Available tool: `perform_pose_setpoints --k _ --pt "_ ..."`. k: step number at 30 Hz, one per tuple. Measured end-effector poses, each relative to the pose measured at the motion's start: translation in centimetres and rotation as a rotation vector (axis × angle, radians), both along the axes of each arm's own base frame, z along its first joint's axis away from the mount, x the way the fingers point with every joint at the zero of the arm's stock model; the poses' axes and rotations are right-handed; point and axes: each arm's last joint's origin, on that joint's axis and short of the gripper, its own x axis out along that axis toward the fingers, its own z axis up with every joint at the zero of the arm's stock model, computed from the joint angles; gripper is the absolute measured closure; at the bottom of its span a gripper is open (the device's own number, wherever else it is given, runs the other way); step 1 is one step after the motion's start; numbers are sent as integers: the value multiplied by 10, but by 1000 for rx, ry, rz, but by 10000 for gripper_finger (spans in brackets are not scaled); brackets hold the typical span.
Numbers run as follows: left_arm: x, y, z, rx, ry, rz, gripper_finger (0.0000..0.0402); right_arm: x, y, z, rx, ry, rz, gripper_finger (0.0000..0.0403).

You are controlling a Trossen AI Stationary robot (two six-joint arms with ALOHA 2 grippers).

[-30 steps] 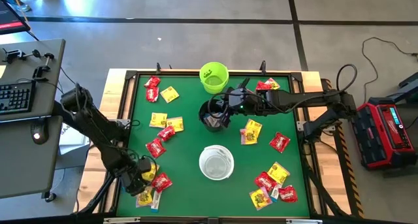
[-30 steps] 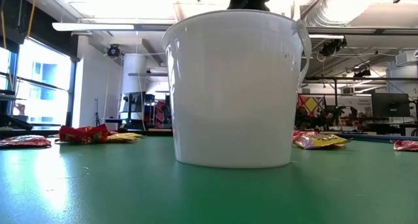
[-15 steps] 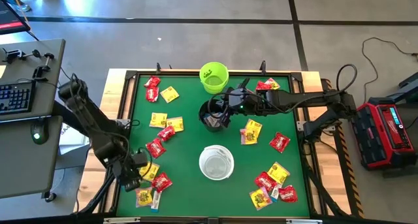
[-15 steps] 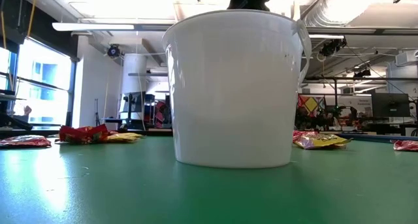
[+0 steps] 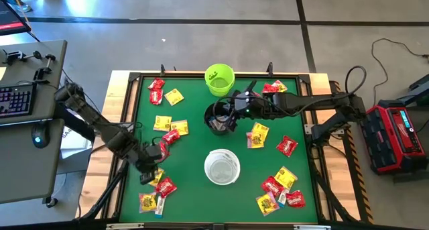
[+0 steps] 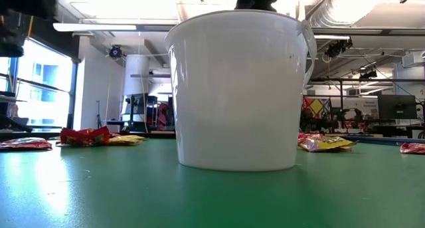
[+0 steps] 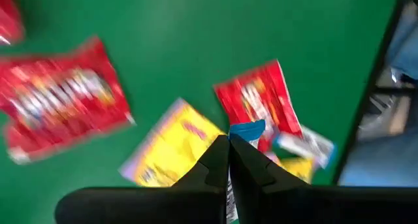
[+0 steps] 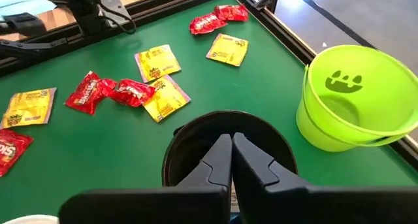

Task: Sort candy by brand, put in halloween buckets
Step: Put the white chocolate into the black bucket

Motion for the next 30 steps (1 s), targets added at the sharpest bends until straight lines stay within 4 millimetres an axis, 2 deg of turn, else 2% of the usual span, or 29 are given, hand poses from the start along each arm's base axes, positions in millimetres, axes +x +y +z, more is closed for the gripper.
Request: perform_pose_setpoints --k 4,9,16,22,30 --pt "14 19 1 83 -62 39 401 0 2 -13 -16 27 19 403" --pt "39 45 8 143 -240 170 401 2 2 -25 -9 -2 25 403" --pt "70 89 26 226 -517 324 402 4 16 -27 -1 -38 77 403" --pt "85 125 47 260 -740 403 402 4 25 -23 -15 -85 65 403" --pt "107 153 87 335 -797 356 402 -1 37 -13 48 -174 13 403"
